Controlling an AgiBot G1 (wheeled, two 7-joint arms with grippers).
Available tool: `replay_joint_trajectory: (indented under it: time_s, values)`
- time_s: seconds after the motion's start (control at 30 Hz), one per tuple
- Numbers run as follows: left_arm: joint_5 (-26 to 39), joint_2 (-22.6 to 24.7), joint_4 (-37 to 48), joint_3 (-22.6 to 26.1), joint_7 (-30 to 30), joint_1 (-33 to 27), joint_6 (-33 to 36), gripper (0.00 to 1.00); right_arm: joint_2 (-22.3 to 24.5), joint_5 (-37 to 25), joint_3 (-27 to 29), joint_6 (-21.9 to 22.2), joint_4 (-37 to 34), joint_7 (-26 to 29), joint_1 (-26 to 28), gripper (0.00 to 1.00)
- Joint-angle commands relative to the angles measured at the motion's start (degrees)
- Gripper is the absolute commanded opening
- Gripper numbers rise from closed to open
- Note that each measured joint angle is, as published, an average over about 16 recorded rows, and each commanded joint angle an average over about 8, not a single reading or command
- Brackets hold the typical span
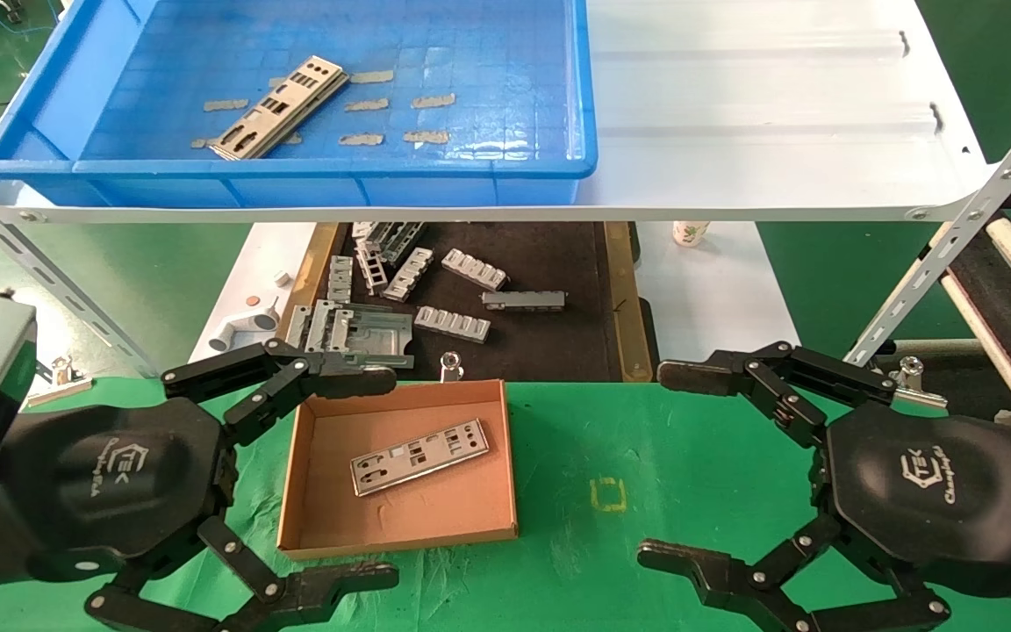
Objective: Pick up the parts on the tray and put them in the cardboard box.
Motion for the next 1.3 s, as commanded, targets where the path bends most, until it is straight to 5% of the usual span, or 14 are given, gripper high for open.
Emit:
replay_joint_trajectory:
  time_s: [0.03,0.47,0.7,0.77,1.0,1.3]
  values:
    - [0.0,0.0,0.0,0.0,0.0,0.0,0.0,1.00,0.0,0.0,0.0,0.0,0.0,0.0,0.0,1.00]
    - [0.0,0.0,0.0,0.0,0.0,0.0,0.0,1.00,0.0,0.0,0.0,0.0,0.0,0.0,0.0,0.98]
    - [0.1,0.0,0.2,0.0,-0.1,0.0,-0.3,1.00,0.0,0.0,0.0,0.0,0.0,0.0,0.0,0.17]
    - [0.3,0.2,0.5,0.0,-0.2,-0.1,-1.2,1.00,0.0,0.0,0.0,0.0,0.0,0.0,0.0,0.01]
    - [2.7,2.5,3.1,0.0,-1.5,-2.9,-7.5,1.00,0.0,0.0,0.0,0.0,0.0,0.0,0.0,0.00]
    - [9.7,8.3,13.0,1.9,-1.5,-13.4,-15.5,1.00,0.0,0.0,0.0,0.0,0.0,0.0,0.0,0.00]
